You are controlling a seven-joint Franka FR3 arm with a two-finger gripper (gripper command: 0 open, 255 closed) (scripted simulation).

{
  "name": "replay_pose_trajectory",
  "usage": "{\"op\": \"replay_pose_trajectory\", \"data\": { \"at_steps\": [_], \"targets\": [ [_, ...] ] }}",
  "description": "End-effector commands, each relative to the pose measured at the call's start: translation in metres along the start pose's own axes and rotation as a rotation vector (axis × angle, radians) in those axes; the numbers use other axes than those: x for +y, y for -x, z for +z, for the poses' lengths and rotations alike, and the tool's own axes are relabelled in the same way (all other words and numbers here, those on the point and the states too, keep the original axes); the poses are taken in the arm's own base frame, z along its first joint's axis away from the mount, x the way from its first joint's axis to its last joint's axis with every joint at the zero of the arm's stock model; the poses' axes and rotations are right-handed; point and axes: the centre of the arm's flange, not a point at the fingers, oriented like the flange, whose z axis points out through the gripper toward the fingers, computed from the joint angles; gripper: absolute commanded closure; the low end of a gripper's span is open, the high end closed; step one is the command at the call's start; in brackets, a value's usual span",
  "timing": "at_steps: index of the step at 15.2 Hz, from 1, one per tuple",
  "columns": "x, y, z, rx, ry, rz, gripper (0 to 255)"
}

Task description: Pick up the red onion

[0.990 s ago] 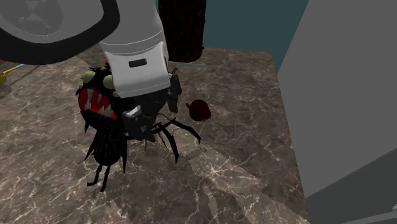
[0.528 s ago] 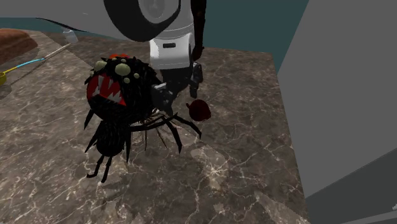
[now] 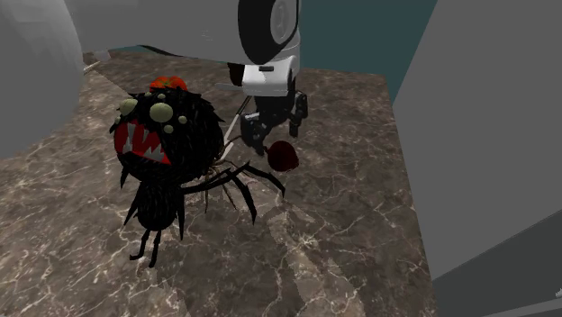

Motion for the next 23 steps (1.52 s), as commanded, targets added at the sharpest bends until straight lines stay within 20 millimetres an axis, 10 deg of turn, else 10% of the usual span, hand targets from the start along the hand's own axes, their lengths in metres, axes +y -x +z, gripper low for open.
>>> {"op": "replay_pose_trajectory", "data": {
  "at_steps": [1, 5, 6, 15, 23],
  "targets": [
    [0.000, 0.000, 0.011, 0.000, 0.000, 0.002, 0],
    [0.000, 0.000, 0.025, 0.000, 0.000, 0.002, 0],
    [0.000, 0.001, 0.025, 0.000, 0.000, 0.002, 255],
    [0.000, 0.000, 0.025, 0.000, 0.000, 0.002, 255],
    [-0.001, -0.001, -0.018, 0.000, 0.000, 0.002, 255]
  ]
}}
